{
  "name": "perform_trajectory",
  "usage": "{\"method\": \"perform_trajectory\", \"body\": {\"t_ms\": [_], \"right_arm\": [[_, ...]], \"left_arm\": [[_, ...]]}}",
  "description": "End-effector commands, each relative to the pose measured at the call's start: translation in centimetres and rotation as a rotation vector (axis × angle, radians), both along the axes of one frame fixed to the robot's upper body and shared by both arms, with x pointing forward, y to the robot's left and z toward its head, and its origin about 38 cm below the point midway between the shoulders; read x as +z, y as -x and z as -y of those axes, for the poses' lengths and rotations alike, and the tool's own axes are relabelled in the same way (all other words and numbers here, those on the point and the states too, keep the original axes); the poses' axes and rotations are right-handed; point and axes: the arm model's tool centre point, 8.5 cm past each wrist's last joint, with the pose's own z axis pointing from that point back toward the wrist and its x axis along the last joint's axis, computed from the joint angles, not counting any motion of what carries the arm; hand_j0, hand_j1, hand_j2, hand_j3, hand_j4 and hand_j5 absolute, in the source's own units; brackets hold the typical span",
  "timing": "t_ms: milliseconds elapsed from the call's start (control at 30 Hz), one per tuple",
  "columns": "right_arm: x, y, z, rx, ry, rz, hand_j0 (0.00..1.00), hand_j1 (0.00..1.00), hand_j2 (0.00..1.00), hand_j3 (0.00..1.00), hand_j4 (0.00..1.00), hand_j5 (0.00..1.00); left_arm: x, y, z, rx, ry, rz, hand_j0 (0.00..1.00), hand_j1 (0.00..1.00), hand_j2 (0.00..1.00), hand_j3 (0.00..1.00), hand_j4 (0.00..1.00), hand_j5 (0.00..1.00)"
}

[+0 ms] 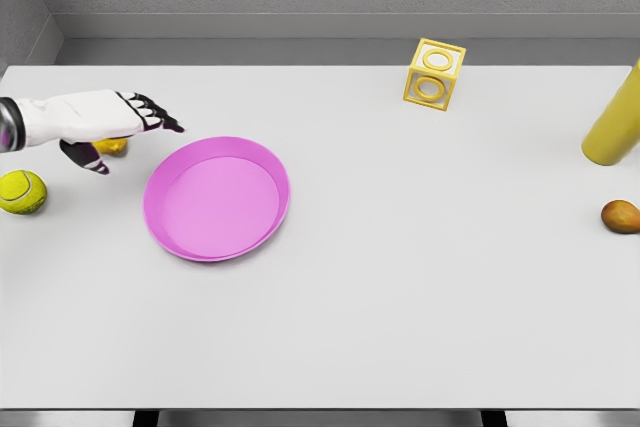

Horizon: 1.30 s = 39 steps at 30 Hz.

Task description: Put the lemon on the plate with left arm

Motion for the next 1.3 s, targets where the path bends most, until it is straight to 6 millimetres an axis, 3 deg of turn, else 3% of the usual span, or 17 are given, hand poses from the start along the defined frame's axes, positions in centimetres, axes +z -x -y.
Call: {"method": "perform_trajectory", "body": {"t_ms": [0, 200, 600, 1033, 1267], "right_arm": [[0.0, 0.0, 0.0, -0.001, 0.0, 0.0, 1.0, 1.0, 1.0, 1.0, 1.0, 1.0], [0.0, 0.0, 0.0, -0.001, 0.0, 0.0, 1.0, 1.0, 1.0, 1.0, 1.0, 1.0], [0.0, 0.0, 0.0, -0.001, 0.0, 0.0, 1.0, 1.0, 1.0, 1.0, 1.0, 1.0], [0.0, 0.0, 0.0, -0.001, 0.0, 0.0, 1.0, 1.0, 1.0, 1.0, 1.0, 1.0], [0.0, 0.0, 0.0, -0.001, 0.0, 0.0, 1.0, 1.0, 1.0, 1.0, 1.0, 1.0]], "left_arm": [[0.0, 0.0, -0.3, 0.009, 0.001, -0.003, 1.0, 1.0, 1.0, 1.0, 1.0, 1.0], [-0.4, -0.3, -0.1, 0.028, -0.038, 0.006, 1.0, 1.0, 1.0, 1.0, 1.0, 1.0], [-1.6, -1.9, -2.5, 0.209, -0.04, -0.021, 1.0, 1.0, 1.0, 1.0, 1.0, 1.0], [-2.0, -3.3, -0.2, 0.181, -0.101, 0.019, 1.0, 1.0, 1.0, 1.0, 1.0, 1.0], [-2.9, -3.2, -0.2, 0.183, -0.11, 0.0, 1.0, 1.0, 1.0, 1.0, 1.0, 1.0]]}}
